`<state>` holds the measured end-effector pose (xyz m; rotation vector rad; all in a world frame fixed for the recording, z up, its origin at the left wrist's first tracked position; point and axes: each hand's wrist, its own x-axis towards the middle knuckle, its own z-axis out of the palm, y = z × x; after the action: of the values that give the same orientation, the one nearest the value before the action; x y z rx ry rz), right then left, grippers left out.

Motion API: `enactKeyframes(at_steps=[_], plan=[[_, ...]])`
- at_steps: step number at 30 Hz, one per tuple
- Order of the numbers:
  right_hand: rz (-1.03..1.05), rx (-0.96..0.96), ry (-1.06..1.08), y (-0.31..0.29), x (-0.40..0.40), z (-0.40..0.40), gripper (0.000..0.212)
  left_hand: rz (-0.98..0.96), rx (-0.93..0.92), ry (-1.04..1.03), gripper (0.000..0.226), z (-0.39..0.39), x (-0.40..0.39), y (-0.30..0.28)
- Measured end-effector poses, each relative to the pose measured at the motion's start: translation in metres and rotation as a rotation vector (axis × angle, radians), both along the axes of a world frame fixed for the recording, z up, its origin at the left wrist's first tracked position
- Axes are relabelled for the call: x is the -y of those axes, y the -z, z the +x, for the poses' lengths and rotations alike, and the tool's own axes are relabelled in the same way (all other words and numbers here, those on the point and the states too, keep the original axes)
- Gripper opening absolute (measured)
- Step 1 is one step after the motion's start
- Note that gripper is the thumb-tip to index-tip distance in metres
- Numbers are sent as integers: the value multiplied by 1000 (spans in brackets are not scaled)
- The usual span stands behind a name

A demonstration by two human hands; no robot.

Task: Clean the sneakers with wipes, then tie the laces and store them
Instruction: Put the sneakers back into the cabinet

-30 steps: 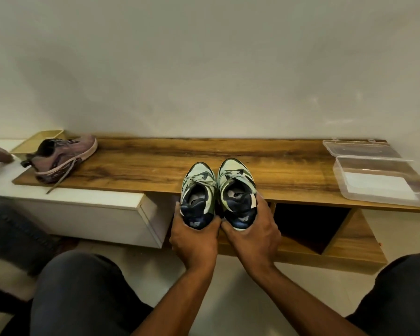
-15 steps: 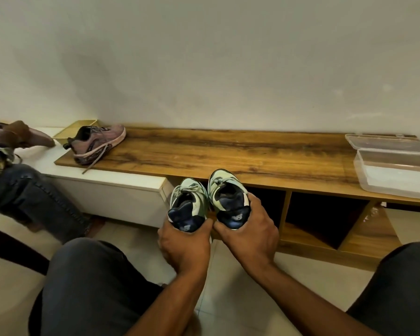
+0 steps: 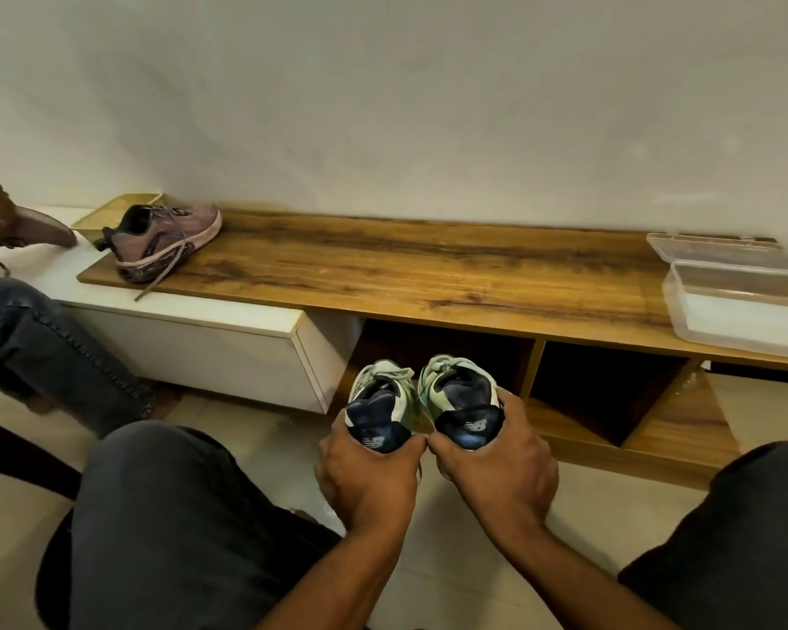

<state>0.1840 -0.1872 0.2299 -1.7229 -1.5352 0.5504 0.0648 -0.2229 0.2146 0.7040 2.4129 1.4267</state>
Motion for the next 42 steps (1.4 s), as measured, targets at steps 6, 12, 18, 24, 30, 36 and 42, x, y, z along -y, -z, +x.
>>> enactKeyframes(at_steps=[6,12,18,24,30,36,42], plan=[[-45,13,29,16,-34,-4,93,-91,36,33,85,-1,-36,17],[-85,-7,90,37,-68,-9,91,-97,44,63,92,-9,-81,37],[-152,-34,130,78,-108,-22,91,-160,81,100,87,-23,-122,73],[-269,-33,135,128,-131,-36,95,-190,87,158,81,-29,-145,117],[-269,-15,125,166,-137,-47,101,-211,179,138,77,-38,-152,153],[-283,-96,166,205,-140,-52,94,-208,218,159,77,-39,-161,189],[-373,-46,228,230,-148,-60,94,-318,110,191,94,-49,-174,211]])
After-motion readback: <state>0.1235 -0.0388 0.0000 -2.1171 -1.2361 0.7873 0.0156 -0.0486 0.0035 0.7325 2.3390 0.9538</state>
